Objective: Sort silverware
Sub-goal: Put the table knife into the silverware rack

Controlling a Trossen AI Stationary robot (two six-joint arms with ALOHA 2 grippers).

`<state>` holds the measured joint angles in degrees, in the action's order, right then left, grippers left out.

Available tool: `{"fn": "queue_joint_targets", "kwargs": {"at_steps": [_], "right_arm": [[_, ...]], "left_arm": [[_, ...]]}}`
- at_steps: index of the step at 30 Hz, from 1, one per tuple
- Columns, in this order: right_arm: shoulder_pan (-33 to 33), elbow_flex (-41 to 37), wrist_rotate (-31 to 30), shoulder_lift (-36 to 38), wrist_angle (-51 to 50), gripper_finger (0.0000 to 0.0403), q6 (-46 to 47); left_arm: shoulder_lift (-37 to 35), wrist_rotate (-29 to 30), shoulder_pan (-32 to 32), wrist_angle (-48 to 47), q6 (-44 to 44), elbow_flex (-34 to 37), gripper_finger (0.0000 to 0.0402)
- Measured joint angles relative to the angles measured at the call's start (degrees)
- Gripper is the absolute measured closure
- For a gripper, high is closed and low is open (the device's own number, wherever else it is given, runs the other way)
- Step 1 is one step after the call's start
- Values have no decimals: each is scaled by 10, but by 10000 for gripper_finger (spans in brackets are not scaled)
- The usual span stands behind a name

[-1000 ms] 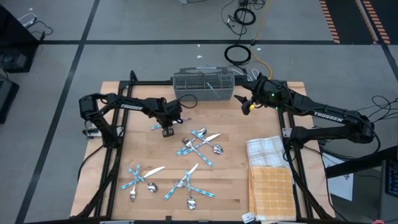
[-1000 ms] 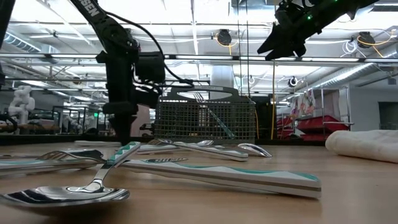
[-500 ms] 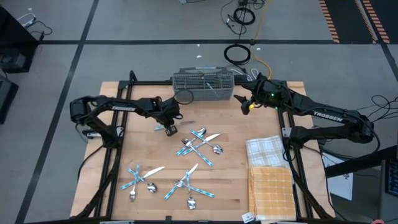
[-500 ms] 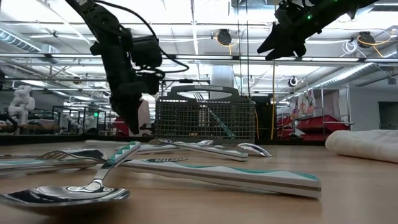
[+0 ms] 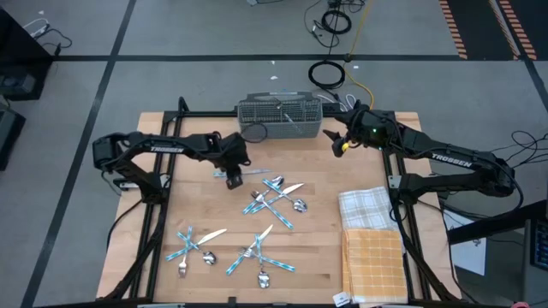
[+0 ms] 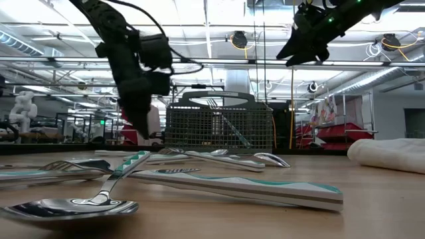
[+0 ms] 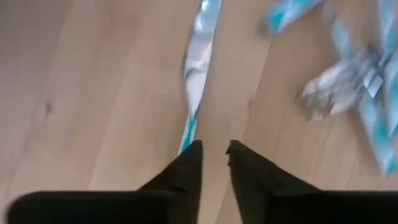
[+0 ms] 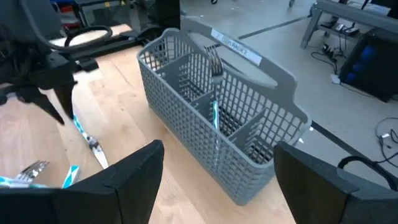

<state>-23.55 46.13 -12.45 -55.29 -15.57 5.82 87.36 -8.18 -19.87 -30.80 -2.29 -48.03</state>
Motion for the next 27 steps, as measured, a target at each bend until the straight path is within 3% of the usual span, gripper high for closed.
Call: {"fn": "queue_joint_targets", "kwargs": {"at_steps": [4,12,27], "right_arm": [[0,0,0,0,-9,115,5],[0,0,0,0,-11,115,5],[0,0,1,0,-15,115,4]], "left_arm": [[7,52,-3,-75,-42,0,262],[8,40,-6,-22,-46,0,202],[110,36,-5,11,-100,-6,204]]}}
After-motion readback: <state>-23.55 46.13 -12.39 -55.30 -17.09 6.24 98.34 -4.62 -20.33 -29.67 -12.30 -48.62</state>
